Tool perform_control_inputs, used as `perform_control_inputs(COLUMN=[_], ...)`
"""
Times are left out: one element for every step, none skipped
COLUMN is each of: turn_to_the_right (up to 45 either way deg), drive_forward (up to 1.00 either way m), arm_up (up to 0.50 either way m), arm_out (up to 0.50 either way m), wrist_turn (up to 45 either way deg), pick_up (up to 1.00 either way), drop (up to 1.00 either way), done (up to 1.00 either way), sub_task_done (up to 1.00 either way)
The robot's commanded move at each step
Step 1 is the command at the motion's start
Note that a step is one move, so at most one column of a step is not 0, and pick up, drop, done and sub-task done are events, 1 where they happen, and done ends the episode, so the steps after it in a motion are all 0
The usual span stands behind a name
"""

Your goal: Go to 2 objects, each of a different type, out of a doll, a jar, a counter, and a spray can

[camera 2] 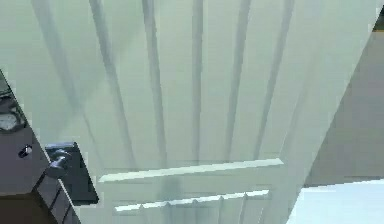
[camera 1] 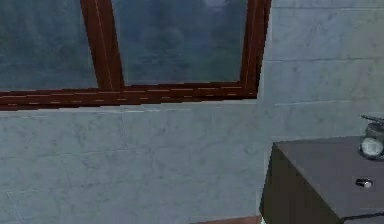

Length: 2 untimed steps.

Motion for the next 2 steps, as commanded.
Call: perform_control_inputs(turn_to_the_right=[6.0, 0.0], drive_forward=[0.00, 0.55], arm_up=[0.00, 0.00], arm_out=[0.00, 0.00], wrist_turn=[0.0, 0.0], pick_up=[0.00, 0.00], drop=[0.00, 0.00], done=[0.00, 0.00], sub_task_done=[0.00, 0.00])
